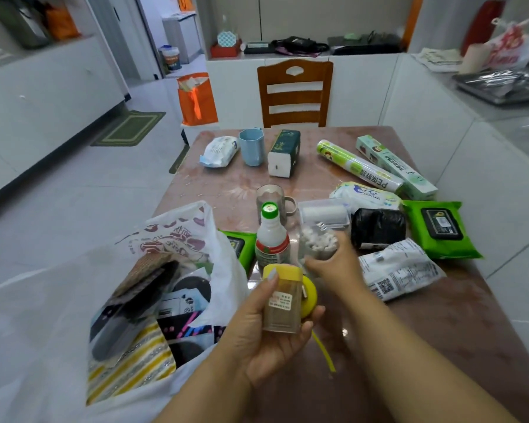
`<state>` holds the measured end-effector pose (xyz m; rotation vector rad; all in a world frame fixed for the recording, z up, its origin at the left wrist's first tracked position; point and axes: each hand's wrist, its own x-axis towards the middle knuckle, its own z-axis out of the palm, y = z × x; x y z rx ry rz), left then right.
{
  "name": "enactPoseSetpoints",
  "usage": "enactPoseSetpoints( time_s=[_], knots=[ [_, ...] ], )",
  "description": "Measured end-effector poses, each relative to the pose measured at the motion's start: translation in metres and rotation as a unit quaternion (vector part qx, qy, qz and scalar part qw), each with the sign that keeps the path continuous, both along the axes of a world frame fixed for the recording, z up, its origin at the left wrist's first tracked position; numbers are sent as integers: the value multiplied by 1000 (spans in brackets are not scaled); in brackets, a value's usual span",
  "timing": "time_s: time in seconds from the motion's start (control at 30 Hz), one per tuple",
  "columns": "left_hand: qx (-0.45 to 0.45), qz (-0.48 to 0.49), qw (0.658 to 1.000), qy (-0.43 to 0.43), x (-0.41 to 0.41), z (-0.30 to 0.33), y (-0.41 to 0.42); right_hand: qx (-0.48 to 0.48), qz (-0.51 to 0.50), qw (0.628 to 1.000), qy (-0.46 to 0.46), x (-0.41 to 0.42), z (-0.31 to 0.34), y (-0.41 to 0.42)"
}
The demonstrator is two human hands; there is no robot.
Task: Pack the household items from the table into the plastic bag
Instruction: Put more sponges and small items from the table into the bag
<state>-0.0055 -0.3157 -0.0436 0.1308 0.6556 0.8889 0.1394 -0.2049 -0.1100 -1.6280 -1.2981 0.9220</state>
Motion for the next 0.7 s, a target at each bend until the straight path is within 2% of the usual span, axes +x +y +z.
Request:
enactPoseSetpoints(
  time_s=[0.1, 0.2, 0.3, 0.4, 0.53, 0.63, 0.7],
  knots=[
    [49, -15, 998, -21, -14, 24, -10, 26, 14, 994, 102, 2, 58, -14],
    [85, 4, 996, -20, -49, 50, -30, 39, 108, 966, 230, -16, 120, -35],
    [90, 88, 992, -5, -97, 68, -53, -2, 219, 910, 351, -55, 158, -56],
    [50, 192, 975, 100, -132, 66, -59, -108, 266, 857, 428, -110, 161, -68],
    [-39, 251, 939, 231, -153, 44, -36, -261, 203, 848, 415, -175, 125, -73],
    [-42, 237, 919, 312, -187, 22, -15, -262, 144, 893, 337, -195, 98, -63],
    [-25, 228, 908, 350, -206, 16, -3, -256, 175, 922, 232, -197, 88, -53]
  ],
)
